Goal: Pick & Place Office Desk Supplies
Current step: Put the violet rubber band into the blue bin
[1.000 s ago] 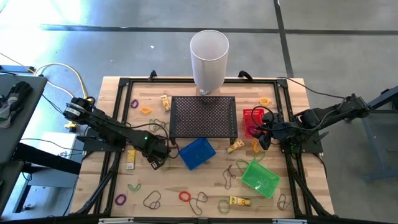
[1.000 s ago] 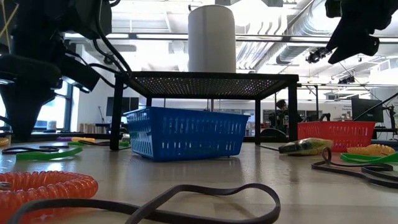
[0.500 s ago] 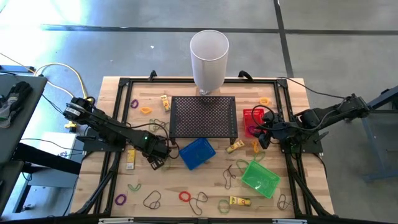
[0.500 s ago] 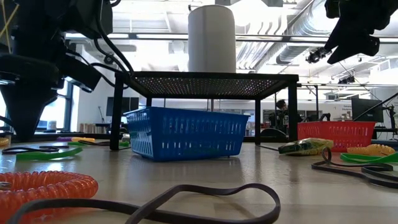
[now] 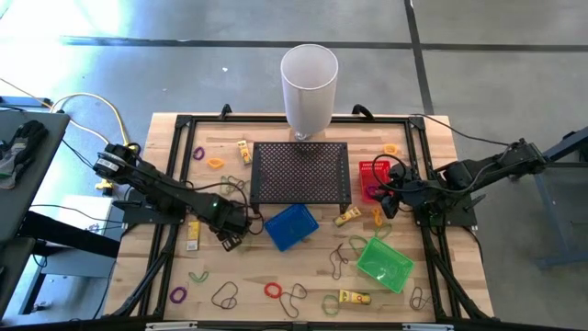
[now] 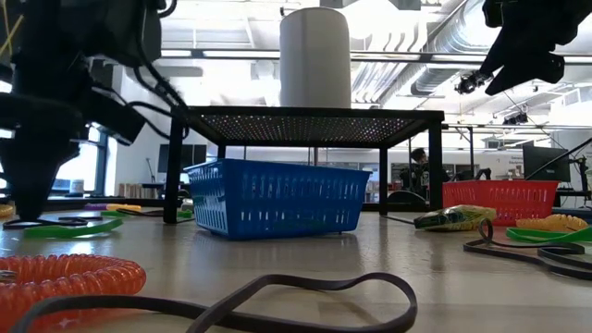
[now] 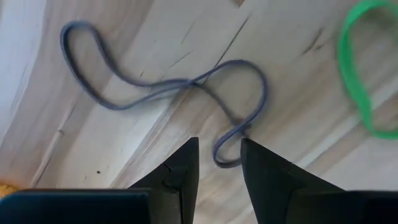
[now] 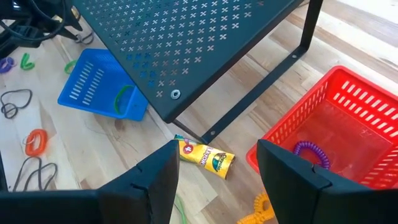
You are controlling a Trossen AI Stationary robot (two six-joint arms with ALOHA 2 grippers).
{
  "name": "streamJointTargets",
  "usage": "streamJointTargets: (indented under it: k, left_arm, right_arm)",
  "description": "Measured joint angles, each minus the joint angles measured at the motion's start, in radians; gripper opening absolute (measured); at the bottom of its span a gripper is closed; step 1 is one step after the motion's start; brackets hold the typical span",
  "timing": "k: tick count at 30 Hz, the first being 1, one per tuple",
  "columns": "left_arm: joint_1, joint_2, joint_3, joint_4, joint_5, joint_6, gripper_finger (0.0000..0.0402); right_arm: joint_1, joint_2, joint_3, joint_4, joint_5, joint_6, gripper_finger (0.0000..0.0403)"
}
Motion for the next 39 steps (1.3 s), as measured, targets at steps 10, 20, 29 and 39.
streamJointTargets:
  k: [10, 20, 29, 39]
  left_arm:
    - [0.0, -0.003, -0.05, 0.075, 0.018, -0.007, 0.0101]
    - [-0.038, -0.003, -0.064, 0.07, 0.011, -0.076, 0.0003]
    - [-0.157, -0.085, 0.014, 0.031, 0.008, -0.209, 0.0]
    - [-0.243, -0.162, 0.282, -0.032, -0.212, -0.305, 0.0]
  right_arm:
    - [0.0, 0.0, 0.0, 0.0, 0.0, 0.026, 0.0203]
    - [0.0, 0.0, 0.0, 0.032, 0.021, 0.026, 0.0203]
    - [0.0, 0.017, 0.0, 0.045, 0.03, 0.029, 0.0203]
    - [0.0, 0.097, -0.001, 0.042, 0.0, -0.027, 0.0203]
